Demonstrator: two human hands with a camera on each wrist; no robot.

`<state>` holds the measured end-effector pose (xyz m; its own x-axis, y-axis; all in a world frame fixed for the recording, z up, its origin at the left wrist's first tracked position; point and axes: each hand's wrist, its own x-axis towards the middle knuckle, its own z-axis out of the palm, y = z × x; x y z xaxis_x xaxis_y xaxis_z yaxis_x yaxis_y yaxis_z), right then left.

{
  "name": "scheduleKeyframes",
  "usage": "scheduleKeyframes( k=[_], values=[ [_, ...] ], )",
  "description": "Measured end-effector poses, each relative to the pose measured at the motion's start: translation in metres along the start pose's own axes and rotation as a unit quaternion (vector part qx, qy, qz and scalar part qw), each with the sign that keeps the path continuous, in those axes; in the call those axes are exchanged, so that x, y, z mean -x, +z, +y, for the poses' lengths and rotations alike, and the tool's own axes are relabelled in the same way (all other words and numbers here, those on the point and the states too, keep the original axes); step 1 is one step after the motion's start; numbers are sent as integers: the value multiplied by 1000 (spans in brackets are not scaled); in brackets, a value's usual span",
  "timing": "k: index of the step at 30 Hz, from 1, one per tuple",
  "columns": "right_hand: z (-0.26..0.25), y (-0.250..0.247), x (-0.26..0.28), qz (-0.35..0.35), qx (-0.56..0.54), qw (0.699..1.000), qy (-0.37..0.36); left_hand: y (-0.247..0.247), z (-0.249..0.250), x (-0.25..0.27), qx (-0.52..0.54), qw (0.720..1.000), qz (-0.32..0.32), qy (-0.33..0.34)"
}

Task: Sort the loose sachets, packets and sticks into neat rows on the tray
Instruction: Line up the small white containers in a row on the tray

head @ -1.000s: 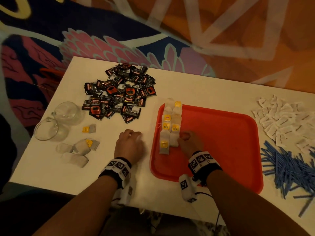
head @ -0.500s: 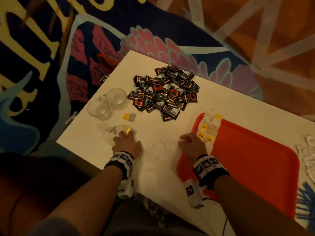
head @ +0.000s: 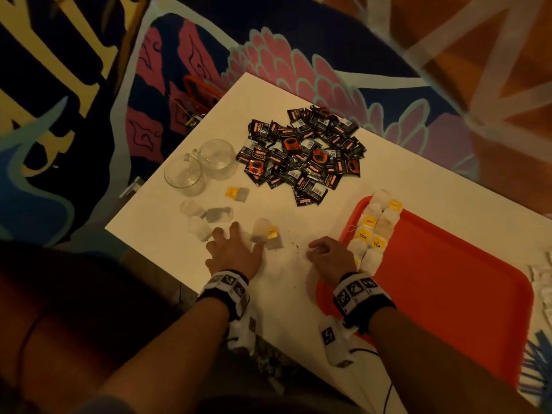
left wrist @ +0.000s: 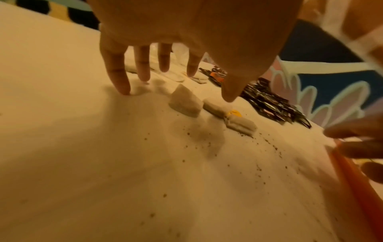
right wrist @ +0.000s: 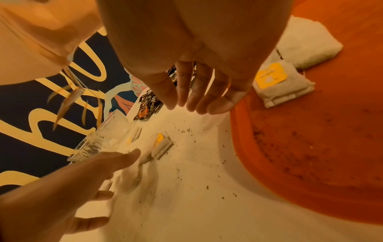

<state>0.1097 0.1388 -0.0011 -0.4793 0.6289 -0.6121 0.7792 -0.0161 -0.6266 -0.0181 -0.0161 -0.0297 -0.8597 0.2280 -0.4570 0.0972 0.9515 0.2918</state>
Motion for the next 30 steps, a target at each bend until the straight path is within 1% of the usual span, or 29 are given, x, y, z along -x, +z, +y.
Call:
scheduleKeyframes(
  k=[1, 2, 6, 10, 12, 16, 18, 19, 21, 22, 23, 24, 26, 28, 29, 30],
  values=[
    [0, 0, 1, -2, -3, 1000, 0, 0, 1, -4, -2, 1000, -15, -13],
    [1, -1, 2, -5, -1, 1000, 0, 1, 5, -7, -6, 1000, -27, -8],
    [6, -8, 5, -18, 0, 1000, 2, 13, 31, -12, -39, 996, -66, 54],
    [15, -19, 8, -27, -1, 1000, 2, 24, 58, -3, -83, 985, -93, 123],
    [20, -24, 9, -20, -7, 1000, 2, 29, 64, 1, -94, 979, -97, 150],
    [27, -30, 14, -4, -1, 1000, -14, 33, 60, 2, -76, 973, -119, 183],
    [29, -32, 15, -6, -9, 1000, -16, 30, 58, 1, -15, 974, -135, 180],
    [29, -33, 16, -7, -13, 1000, -19, 27, 57, 1, 35, 975, -145, 165],
    [28, -36, 14, -17, -12, 999, -27, 18, 60, 3, 148, 969, -167, 110],
    [27, -38, 14, -21, -13, 999, -31, 12, 62, 5, 210, 958, -180, 77],
    [25, -41, 14, -21, -18, 999, -35, 5, 67, 9, 280, 938, -202, 42],
    [22, -43, 14, -20, -28, 999, -42, -2, 71, 14, 353, 906, -233, 11],
    [14, -49, 15, -20, -52, 997, -61, -19, 80, 25, 484, 821, -303, -26],
    [2, -56, 17, -22, -96, 992, -80, -36, 89, 35, 570, 734, -368, -38],
    [-5, -60, 19, -22, -125, 988, -87, -44, 93, 39, 595, 701, -392, -41],
    [-13, -64, 21, -22, -155, 983, -95, -50, 97, 43, 609, 679, -408, -40]
  ],
)
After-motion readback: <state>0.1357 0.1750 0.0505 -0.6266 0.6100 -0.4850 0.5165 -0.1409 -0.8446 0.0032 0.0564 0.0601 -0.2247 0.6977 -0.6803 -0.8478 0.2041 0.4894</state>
